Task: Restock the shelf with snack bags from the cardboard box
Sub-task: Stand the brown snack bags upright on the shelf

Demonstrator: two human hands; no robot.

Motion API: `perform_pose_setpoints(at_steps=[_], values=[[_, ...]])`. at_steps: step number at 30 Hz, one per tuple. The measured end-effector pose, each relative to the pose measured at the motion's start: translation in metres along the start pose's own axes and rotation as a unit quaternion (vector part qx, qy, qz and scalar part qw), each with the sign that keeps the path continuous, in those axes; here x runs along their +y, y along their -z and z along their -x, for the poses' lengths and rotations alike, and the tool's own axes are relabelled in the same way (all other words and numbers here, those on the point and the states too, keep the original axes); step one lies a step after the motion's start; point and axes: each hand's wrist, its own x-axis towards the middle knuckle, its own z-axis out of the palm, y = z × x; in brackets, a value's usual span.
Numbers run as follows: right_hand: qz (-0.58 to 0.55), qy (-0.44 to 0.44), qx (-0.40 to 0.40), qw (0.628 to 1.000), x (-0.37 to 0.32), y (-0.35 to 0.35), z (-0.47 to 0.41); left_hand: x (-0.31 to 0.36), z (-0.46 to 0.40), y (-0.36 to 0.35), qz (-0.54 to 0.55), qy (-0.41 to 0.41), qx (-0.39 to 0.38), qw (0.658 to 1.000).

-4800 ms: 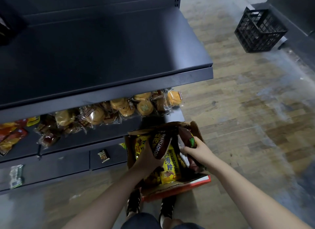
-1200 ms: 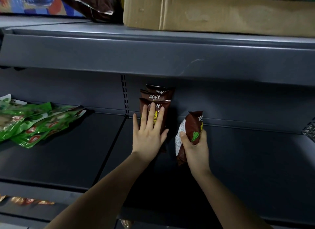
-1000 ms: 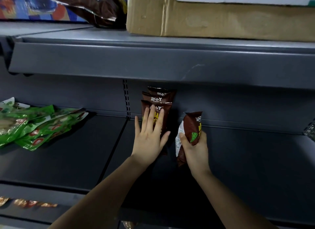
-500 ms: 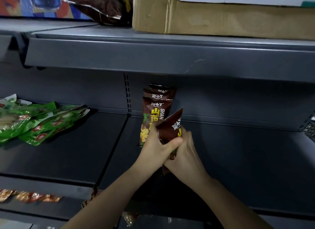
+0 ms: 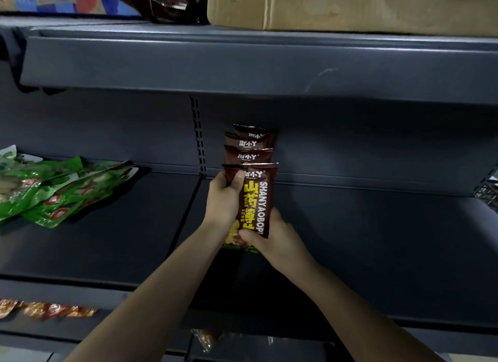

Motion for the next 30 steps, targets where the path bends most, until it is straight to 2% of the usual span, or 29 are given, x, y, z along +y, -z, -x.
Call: perform_pose_setpoints(at_steps=[3, 6, 8, 11, 14, 17, 21, 24, 30], values=[[0.090, -0.008, 0.011, 0.996, -0.001, -0.006, -0.004, -0.010, -0.013, 0.001, -0.115, -0.013, 0.036, 0.993], [0.124, 0.003, 0.012, 0.992, -0.001, -0.009, -0.006, -0.009, -0.020, 0.004, -0.147, 0.028, 0.056, 0.987], [0.133, 0.008, 0.002, 0.991, -0.001, -0.008, -0.009, -0.005, -0.023, 0.005, -0.181, 0.041, 0.063, 0.981], [0.086, 0.005, -0.020, 0.996, 0.005, -0.006, -0.011, -0.002, -0.026, 0.005, -0.239, 0.012, 0.083, 0.968], [0.069, 0.022, -0.032, 0.997, 0.013, -0.005, -0.008, -0.015, -0.012, 0.010, -0.188, -0.041, 0.096, 0.977], [0.058, 0.037, -0.002, 0.998, 0.019, -0.006, -0.004, -0.037, 0.012, 0.017, -0.150, -0.066, 0.021, 0.986], [0.027, 0.041, 0.023, 0.999, 0.020, -0.008, -0.006, -0.057, 0.022, 0.026, -0.178, -0.056, -0.044, 0.981], [0.060, 0.048, 0.031, 0.997, 0.020, -0.009, -0.005, -0.058, 0.023, 0.027, -0.215, -0.073, -0.035, 0.973], [0.076, 0.053, 0.037, 0.995, 0.020, -0.011, -0.004, -0.054, 0.026, 0.026, -0.220, -0.089, -0.026, 0.971]])
